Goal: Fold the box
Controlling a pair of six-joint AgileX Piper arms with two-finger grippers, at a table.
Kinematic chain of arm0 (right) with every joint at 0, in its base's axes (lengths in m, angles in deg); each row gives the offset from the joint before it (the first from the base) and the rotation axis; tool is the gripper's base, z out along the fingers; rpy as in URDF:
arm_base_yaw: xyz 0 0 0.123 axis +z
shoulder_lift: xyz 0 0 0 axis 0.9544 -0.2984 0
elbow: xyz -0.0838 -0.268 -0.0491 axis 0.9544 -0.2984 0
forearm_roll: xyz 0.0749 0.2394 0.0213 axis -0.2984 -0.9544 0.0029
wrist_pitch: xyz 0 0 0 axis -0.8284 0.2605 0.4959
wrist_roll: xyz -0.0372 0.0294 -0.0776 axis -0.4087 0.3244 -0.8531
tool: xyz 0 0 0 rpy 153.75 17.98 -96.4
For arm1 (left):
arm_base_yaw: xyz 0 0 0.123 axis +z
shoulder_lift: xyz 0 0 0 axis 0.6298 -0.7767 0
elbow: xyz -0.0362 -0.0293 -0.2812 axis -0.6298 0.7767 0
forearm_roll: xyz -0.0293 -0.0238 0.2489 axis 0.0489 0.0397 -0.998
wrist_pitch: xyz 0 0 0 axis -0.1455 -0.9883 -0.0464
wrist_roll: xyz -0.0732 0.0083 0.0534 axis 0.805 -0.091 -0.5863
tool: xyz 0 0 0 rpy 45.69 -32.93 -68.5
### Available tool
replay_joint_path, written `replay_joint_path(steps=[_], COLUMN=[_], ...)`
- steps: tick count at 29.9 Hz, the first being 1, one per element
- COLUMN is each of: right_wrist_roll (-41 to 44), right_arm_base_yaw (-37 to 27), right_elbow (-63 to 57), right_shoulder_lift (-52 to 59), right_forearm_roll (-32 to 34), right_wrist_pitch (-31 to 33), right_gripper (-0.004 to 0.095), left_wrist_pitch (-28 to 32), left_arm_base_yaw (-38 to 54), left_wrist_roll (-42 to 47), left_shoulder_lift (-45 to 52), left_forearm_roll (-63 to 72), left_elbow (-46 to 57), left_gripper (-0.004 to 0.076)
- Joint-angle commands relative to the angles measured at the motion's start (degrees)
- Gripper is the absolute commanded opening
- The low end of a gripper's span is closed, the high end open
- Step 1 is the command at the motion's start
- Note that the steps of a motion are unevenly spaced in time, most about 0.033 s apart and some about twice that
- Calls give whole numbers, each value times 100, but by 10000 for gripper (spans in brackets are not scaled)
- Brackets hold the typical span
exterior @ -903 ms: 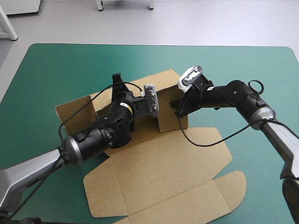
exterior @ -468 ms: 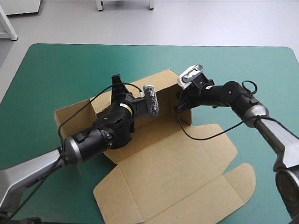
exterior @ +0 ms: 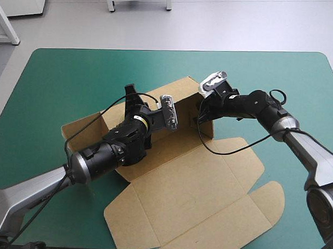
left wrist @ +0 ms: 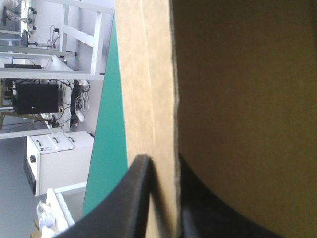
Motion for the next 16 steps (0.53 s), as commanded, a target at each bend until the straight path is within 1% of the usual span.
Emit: replay_joint_path(steps=[1,3,5,12,16], right_wrist_roll=[2,14,24,136,359], right_arm_base_yaw=[58,58,58,58,58], right_elbow=[143,143,143,143,154], right_shoulder_lift=[236,236,236,236,236], right_forearm_roll=[-235,-235,-235,-223,-58], right_wrist_pitch=[486,474,451,376,289], right_gripper=[1,2,2,1,1], left_wrist_pitch=[375,373,373,263,162], left_arm_base_yaw=[-41,-41,-41,-222,-444], left_wrist_roll=[76,89,125,125,172], left_shoulder_lift=[145,145,145,248,409], left_forearm_roll=[-47,-9,97,98,112], left_elbow=[-131,-131,-131,-142,-250], left_gripper=[270,374,434,442,442])
